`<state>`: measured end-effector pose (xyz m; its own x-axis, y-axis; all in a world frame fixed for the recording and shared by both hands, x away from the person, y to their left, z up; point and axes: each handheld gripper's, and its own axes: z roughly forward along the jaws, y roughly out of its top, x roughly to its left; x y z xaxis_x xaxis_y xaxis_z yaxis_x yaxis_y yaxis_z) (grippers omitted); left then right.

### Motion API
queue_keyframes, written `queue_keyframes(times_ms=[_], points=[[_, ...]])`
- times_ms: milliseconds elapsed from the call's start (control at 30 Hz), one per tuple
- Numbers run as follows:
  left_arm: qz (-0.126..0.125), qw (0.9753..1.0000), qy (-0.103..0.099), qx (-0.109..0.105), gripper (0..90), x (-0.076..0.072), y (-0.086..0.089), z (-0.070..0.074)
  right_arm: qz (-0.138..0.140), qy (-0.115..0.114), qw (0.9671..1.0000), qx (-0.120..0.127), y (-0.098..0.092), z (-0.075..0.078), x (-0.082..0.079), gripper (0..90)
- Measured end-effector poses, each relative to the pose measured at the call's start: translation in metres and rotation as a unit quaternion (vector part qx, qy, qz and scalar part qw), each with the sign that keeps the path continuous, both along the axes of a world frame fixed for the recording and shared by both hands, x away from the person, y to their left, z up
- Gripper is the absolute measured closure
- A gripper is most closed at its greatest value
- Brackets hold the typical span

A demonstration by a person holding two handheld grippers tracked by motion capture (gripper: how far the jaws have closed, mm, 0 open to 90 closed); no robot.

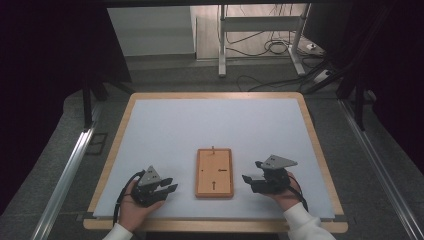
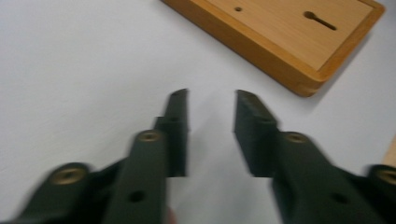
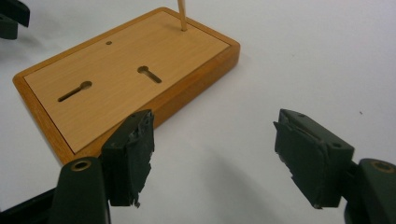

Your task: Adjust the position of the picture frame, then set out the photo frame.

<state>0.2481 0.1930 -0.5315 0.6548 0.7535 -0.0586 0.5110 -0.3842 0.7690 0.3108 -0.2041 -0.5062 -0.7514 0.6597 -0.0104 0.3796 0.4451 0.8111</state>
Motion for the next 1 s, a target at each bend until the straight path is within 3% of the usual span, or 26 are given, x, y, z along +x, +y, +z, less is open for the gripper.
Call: queue_keyframes(times_ms=[67, 167, 333, 367, 500, 800, 1000], points=[[0.023, 0.9997, -0.002, -0.006, 43.6, -0.003, 0.005, 0.000, 0.010, -0.002, 0.9999, -0.005, 0.005, -0.001, 0.002, 28.9], [0.028, 0.9996, 0.000, -0.009, 36.8, -0.003, 0.008, 0.000, 0.017, -0.004, 0.9998, -0.008, 0.007, -0.001, 0.003, 28.8], [0.026, 0.9996, 0.009, -0.008, 35.4, -0.001, 0.008, -0.003, 0.018, -0.006, 0.9998, -0.010, 0.007, 0.000, 0.003, 28.8], [0.016, 0.9997, 0.020, 0.000, 34.5, 0.001, 0.006, -0.005, 0.016, -0.006, 0.9998, -0.010, 0.006, 0.000, 0.002, 28.7], [0.011, 0.9997, 0.022, 0.010, 34.4, 0.002, 0.003, -0.007, 0.015, -0.007, 0.9998, -0.009, 0.005, 0.001, 0.001, 28.7], [0.007, 0.9999, 0.008, -0.005, 32.5, 0.013, 0.000, -0.002, -0.002, -0.009, 0.9999, -0.005, -0.004, 0.001, -0.006, 28.6], [-0.022, 0.9997, -0.007, -0.007, 31.4, 0.027, -0.014, 0.004, -0.011, -0.015, 0.9998, -0.004, -0.012, 0.001, -0.016, 28.6]])
